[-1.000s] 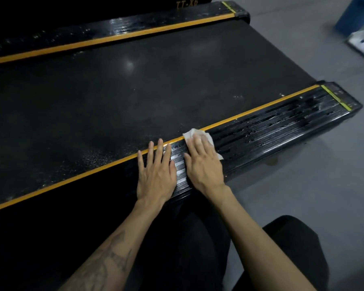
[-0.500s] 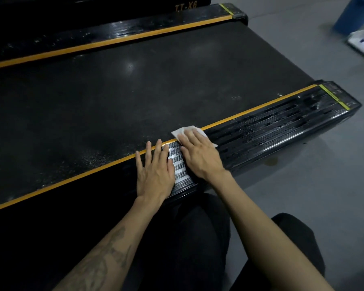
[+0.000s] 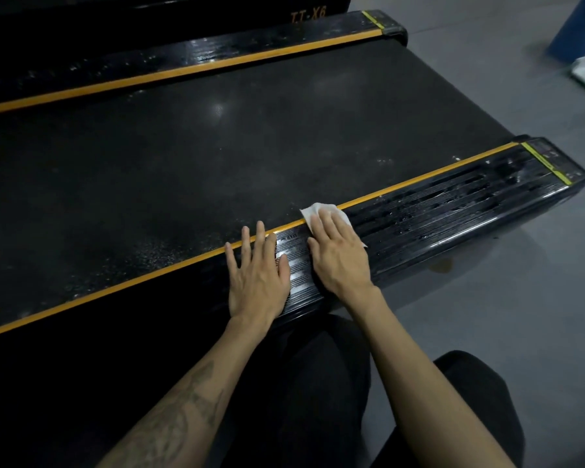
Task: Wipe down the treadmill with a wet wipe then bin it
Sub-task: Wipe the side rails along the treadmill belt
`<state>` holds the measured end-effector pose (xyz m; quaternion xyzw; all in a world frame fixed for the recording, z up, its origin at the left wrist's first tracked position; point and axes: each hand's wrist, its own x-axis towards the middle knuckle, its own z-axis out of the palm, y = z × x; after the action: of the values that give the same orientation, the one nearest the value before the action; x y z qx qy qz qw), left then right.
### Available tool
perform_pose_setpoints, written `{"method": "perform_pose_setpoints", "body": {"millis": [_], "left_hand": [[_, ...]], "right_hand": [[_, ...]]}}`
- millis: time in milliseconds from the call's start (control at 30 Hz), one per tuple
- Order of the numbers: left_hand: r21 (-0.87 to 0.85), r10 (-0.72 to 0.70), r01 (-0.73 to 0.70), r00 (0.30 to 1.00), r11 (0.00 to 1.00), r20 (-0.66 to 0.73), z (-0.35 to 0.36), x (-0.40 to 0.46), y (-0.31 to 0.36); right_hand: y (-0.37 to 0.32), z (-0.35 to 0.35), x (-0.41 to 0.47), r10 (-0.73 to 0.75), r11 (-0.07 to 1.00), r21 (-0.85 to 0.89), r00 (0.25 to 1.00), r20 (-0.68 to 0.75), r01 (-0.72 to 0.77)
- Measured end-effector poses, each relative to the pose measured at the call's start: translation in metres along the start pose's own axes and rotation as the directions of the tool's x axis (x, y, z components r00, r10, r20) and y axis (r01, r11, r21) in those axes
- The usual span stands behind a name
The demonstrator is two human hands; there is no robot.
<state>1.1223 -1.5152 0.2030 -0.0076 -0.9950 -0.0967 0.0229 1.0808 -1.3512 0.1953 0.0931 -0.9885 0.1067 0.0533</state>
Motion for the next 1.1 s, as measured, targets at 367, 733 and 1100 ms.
{"method": "perform_pose_setpoints", "body": {"millis": [367, 733, 1100], "left_hand": [[0.014, 0.035, -0.035, 0.999, 0.999, -0.01, 0.005, 0.002, 0.0], [0.008, 0.048, -0.047, 0.999, 0.999, -0.009, 0.004, 0.001, 0.001], [0.013, 0.059, -0.059, 0.998, 0.998, -0.013, 0.003, -0.002, 0.001]], "right_hand": [[-0.002, 0.001, -0.017, 0.047, 0.998, 0.05, 0.998, -0.043, -0.045], [-0.007, 0.001, -0.029, 0.125, 0.991, 0.056, 0.987, -0.097, -0.12], [-0.01, 0.003, -0.032, 0.148, 0.989, 0.03, 0.986, -0.078, -0.146]]}}
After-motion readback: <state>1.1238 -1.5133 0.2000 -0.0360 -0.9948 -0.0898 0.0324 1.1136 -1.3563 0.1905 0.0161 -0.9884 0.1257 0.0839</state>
